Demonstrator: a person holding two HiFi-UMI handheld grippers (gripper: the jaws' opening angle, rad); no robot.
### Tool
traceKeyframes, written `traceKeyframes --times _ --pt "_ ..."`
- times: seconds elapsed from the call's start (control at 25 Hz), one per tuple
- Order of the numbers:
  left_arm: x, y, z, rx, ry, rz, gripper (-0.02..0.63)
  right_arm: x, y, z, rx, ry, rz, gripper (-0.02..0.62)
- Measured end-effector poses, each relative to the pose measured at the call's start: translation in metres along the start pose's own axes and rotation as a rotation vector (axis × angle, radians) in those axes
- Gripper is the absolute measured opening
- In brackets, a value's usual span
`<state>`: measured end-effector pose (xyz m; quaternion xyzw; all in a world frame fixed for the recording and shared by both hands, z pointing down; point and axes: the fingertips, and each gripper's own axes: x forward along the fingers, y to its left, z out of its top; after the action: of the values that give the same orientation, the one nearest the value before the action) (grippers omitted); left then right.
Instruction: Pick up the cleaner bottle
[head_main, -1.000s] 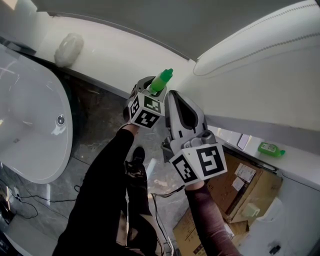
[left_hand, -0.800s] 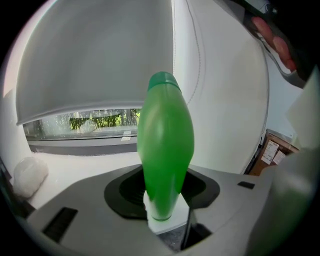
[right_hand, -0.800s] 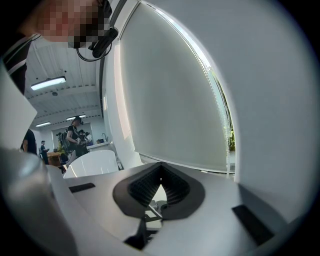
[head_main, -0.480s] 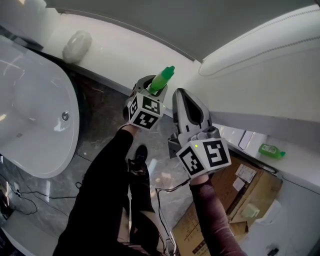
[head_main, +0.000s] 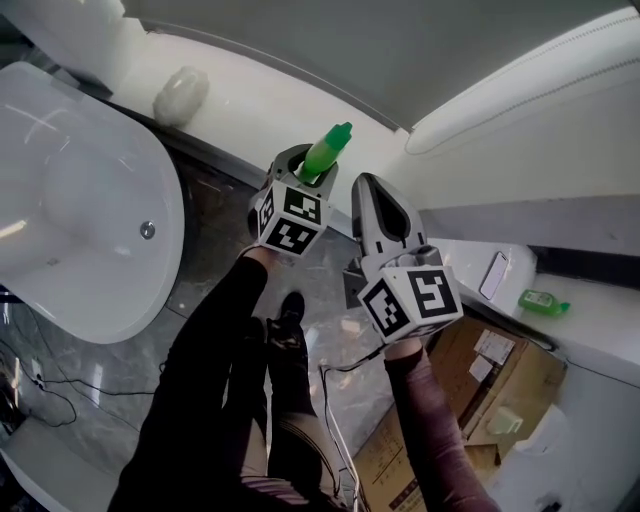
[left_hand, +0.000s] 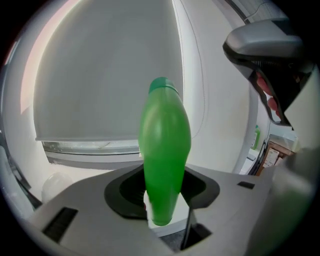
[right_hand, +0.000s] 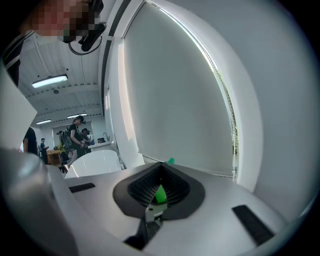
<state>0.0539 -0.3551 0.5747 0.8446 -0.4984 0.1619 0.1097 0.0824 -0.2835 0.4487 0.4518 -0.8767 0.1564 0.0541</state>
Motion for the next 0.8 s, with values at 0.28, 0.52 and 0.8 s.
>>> traceKeyframes --times 0.28,0.52,0.8 --pt "-0.052 0.013 0.028 0.011 -0.036 0.017 0.184 -0.011 0.023 0.015 -0.003 -0.012 -0.003 0.002" --pt "-0.11 0.022 0.052 0.033 -0.068 0.018 0.184 -0.018 0.052 0.037 -0.011 -0.018 0.005 0.001" --pt "-0.19 0.039 0.07 0.029 -0.087 0.042 0.184 -0.026 0.097 0.055 -0.027 -0.032 0.049 0.001"
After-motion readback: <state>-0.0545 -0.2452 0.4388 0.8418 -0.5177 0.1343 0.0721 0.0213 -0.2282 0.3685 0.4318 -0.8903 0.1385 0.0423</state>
